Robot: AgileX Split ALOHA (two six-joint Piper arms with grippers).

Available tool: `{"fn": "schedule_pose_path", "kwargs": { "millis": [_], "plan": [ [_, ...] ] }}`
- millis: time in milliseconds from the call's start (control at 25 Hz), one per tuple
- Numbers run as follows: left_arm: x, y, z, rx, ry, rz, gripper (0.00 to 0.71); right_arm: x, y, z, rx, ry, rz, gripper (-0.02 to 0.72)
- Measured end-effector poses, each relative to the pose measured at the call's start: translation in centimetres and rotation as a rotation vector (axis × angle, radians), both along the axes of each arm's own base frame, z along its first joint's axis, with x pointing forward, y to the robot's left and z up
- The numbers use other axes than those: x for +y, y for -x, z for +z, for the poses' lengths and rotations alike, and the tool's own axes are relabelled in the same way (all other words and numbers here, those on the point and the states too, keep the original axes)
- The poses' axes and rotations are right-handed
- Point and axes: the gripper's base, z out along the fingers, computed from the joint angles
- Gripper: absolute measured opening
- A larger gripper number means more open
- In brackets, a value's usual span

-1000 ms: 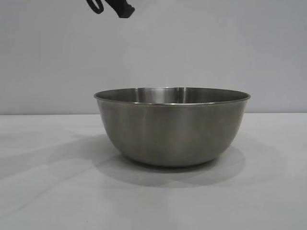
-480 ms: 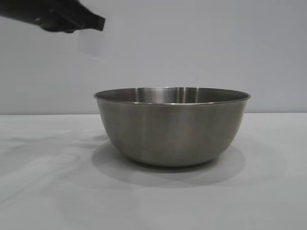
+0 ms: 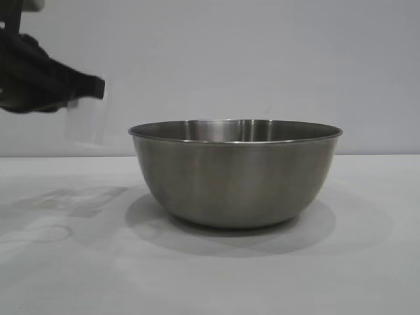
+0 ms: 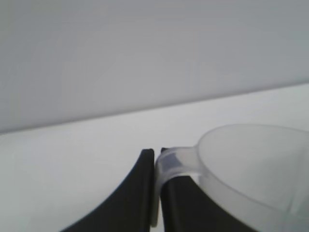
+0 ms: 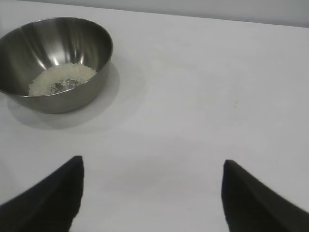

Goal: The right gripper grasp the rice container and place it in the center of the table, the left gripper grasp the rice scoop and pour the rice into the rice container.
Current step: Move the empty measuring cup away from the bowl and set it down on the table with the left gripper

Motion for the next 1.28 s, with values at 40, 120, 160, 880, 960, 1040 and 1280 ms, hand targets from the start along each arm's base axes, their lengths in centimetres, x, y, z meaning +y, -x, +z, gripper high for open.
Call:
{"fn": "schedule_pose_path", "kwargs": {
  "millis": [40, 120, 160, 880, 960, 1040, 1280],
  "plan": [
    [0.0, 0.0, -0.3, 0.01, -0.004, 0.003, 0.0, 0.0, 0.0, 0.0, 0.0, 0.0, 0.0, 0.54],
    [0.1, 0.1, -1.0, 0.029, -0.005, 0.008, 0.0, 0.0, 0.0, 0.0, 0.0, 0.0, 0.0, 0.54],
    [0.1, 0.1, -1.3, 0.039, -0.009, 0.008, 0.0, 0.0, 0.0, 0.0, 0.0, 0.0, 0.0, 0.54],
    [1.3, 2.4, -3.3, 0.143, -0.048, 0.034, 0.301, 0.0, 0.0, 0.0, 0.0, 0.0, 0.0, 0.54],
    [1.7, 3.2, -3.6, 0.173, -0.062, 0.034, 0.286, 0.0, 0.0, 0.0, 0.0, 0.0, 0.0, 0.54],
    [2.1, 4.3, -3.9, 0.203, -0.078, 0.021, 0.286, 0.0, 0.0, 0.0, 0.0, 0.0, 0.0, 0.54],
    [2.8, 7.1, -3.1, 0.247, -0.043, -0.021, 0.286, 0.0, 0.0, 0.0, 0.0, 0.0, 0.0, 0.54]
  ]
}}
